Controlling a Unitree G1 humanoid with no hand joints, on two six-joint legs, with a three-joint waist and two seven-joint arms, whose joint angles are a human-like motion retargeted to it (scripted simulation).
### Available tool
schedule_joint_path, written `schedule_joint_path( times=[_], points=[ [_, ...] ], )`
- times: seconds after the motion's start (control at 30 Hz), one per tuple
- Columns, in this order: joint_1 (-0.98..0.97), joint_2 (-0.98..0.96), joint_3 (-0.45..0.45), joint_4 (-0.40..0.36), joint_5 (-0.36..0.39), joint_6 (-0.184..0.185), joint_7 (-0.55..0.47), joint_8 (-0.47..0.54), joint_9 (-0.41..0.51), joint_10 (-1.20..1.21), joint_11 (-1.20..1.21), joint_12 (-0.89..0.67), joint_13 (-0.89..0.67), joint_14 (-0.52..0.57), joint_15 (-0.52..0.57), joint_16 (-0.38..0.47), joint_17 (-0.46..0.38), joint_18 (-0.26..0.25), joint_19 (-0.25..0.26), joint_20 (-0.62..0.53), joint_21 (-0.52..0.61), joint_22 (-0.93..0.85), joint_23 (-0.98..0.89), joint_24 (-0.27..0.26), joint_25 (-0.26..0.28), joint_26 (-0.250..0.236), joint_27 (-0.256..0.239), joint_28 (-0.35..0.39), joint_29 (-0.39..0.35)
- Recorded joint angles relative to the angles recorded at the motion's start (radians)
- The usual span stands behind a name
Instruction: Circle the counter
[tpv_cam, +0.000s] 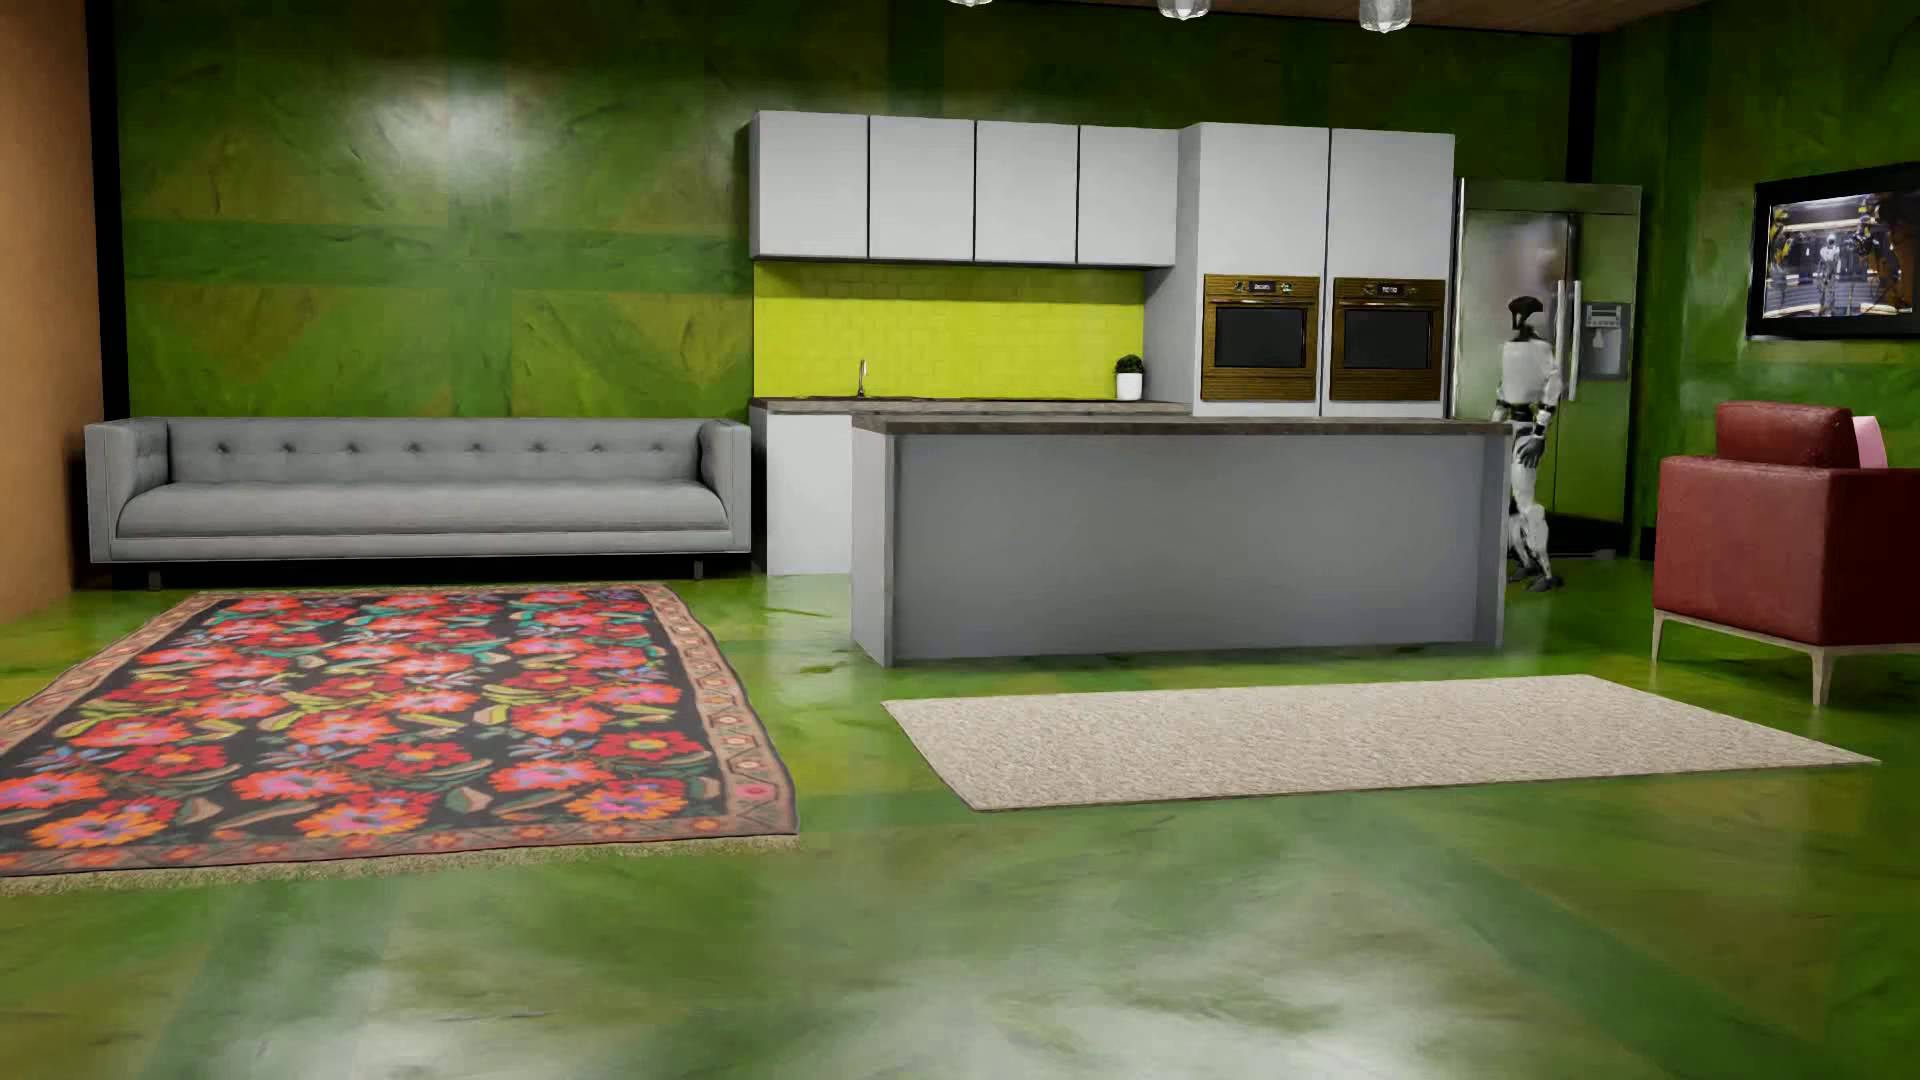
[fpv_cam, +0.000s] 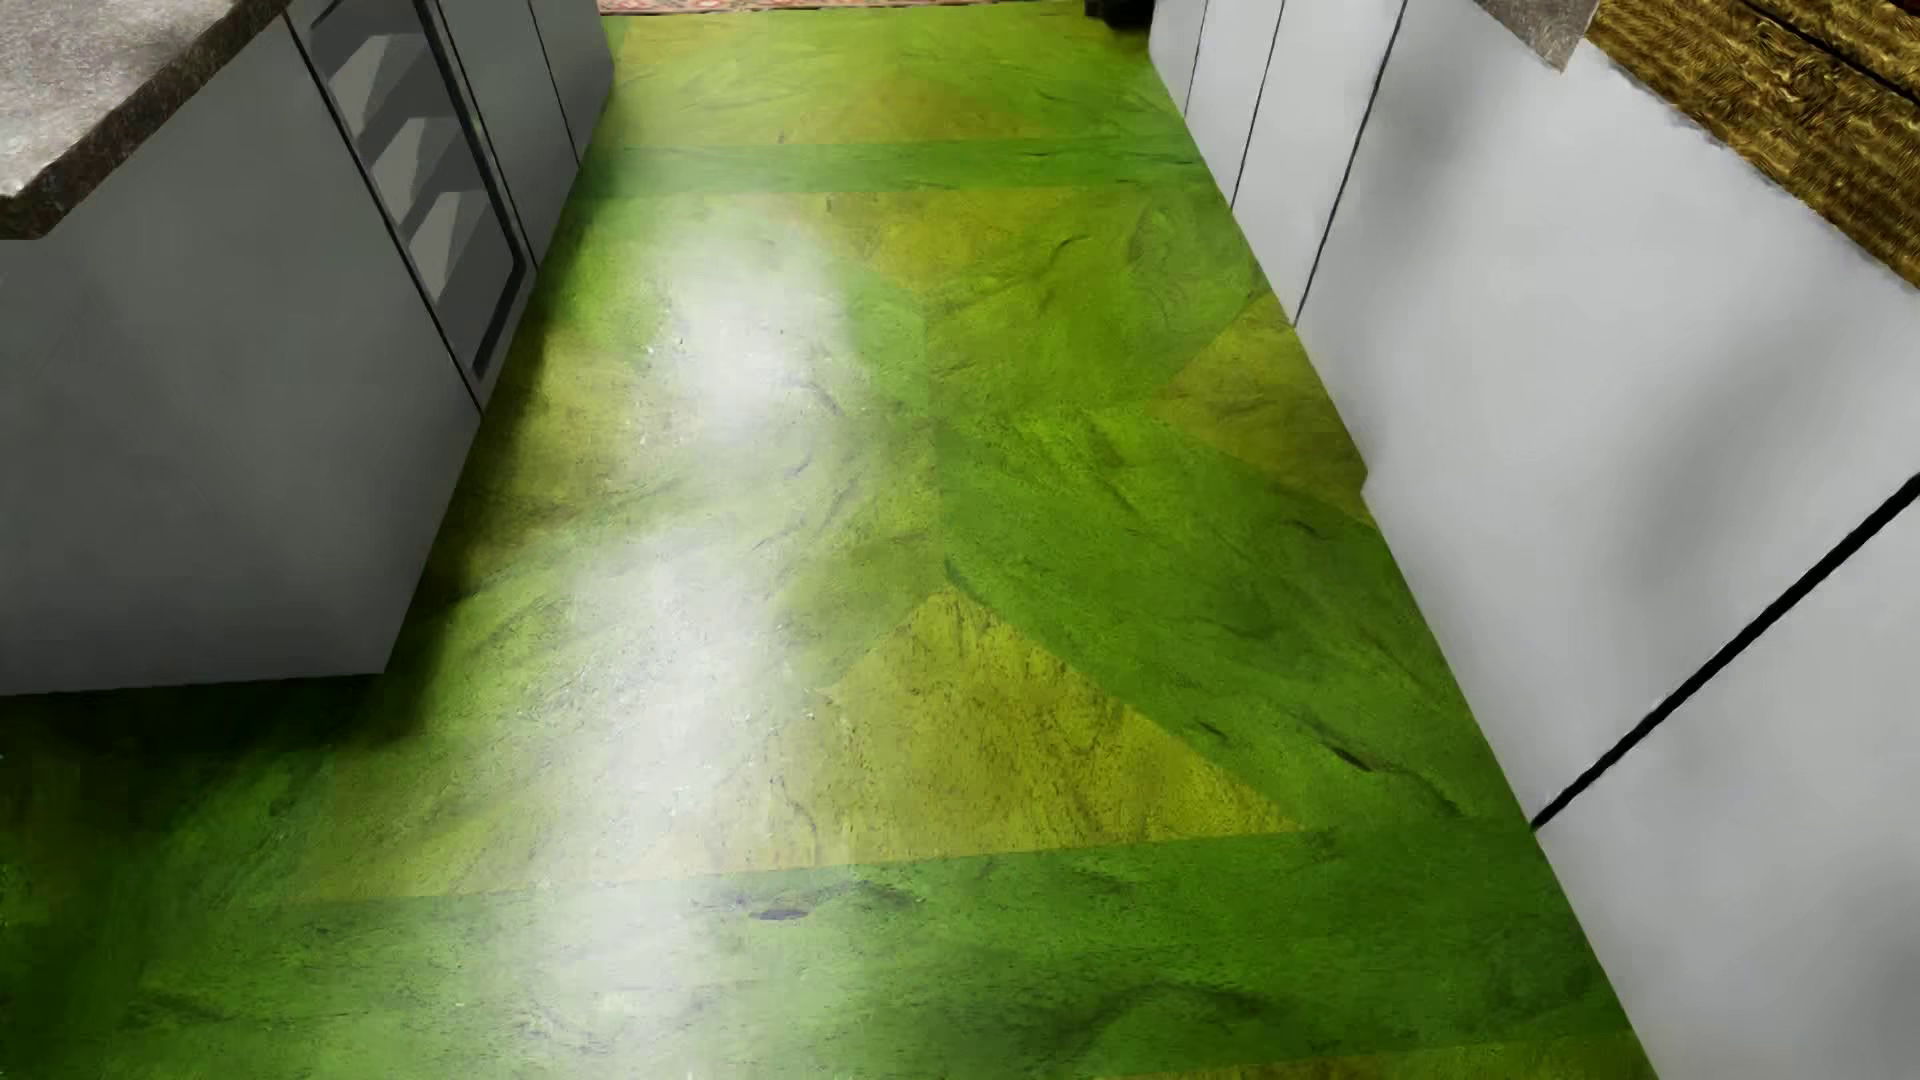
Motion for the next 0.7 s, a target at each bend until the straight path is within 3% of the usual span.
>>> schedule_joint_path(
  times=[0.03,0.1,0.27,0.33,0.43,0.53,0.6,0.63,0.7],
  points=[
    [-0.003,0.001,-0.002,-0.003,0.001,-0.004,0.000,0.000,0.002,0.098,0.007,0.004,0.004,-0.037,0.010,0.003,-0.003,0.000,0.000,-0.006,0.004,-0.001,-0.011,0.000,0.000,0.000,0.000,0.000,0.000],
    [-0.042,-0.003,0.032,-0.015,0.010,-0.009,0.000,0.000,0.000,0.288,0.026,0.018,0.010,-0.242,0.015,0.008,-0.007,0.000,0.000,0.002,0.012,-0.001,-0.033,0.000,0.000,0.000,0.000,0.000,0.000],
    [-0.351,0.123,0.130,0.015,0.025,0.011,0.000,0.000,0.089,0.759,0.027,0.050,-0.021,-0.275,-0.100,0.004,-0.039,0.000,0.000,0.047,-0.025,-0.044,-0.155,0.000,0.000,0.000,0.000,0.000,0.000],
    [-0.456,0.177,0.211,0.016,-0.012,-0.019,0.000,0.000,0.085,0.709,-0.008,0.078,-0.045,-0.246,-0.174,0.016,-0.019,0.000,0.000,0.052,-0.057,-0.036,-0.175,0.000,0.000,0.000,0.000,0.000,0.000],
    [-0.584,0.302,0.241,0.044,-0.027,-0.022,0.000,0.000,0.106,0.552,-0.050,0.095,-0.090,-0.116,-0.319,0.020,-0.040,0.000,0.000,0.027,-0.025,0.015,-0.219,0.000,0.000,0.000,0.000,0.000,0.000],
    [-0.659,0.401,0.278,0.064,-0.040,-0.018,0.000,0.000,0.107,0.436,-0.058,0.097,-0.130,-0.098,-0.360,0.016,-0.041,0.000,0.000,-0.003,-0.005,0.063,-0.209,0.000,0.000,0.000,0.000,0.000,0.000],
    [-0.687,0.450,0.311,0.065,-0.067,-0.025,0.000,0.000,0.097,0.510,-0.043,0.109,-0.123,-0.123,-0.305,0.015,-0.035,0.000,0.000,0.007,-0.017,0.086,-0.165,0.000,0.000,0.000,0.000,0.000,0.000],
    [-0.694,0.449,0.330,0.062,-0.081,-0.036,0.000,0.000,0.089,0.571,-0.005,0.109,-0.106,-0.131,-0.226,0.017,-0.027,0.000,0.000,0.012,0.002,0.099,-0.143,0.000,0.000,0.000,0.000,0.000,0.000],
    [-0.652,0.396,0.322,0.023,-0.116,-0.059,0.000,0.000,0.084,0.670,0.191,0.097,-0.071,-0.189,0.057,0.017,-0.015,0.000,0.000,-0.009,0.045,0.129,-0.058,0.000,0.000,0.000,0.000,0.000,0.000]
  ],
)
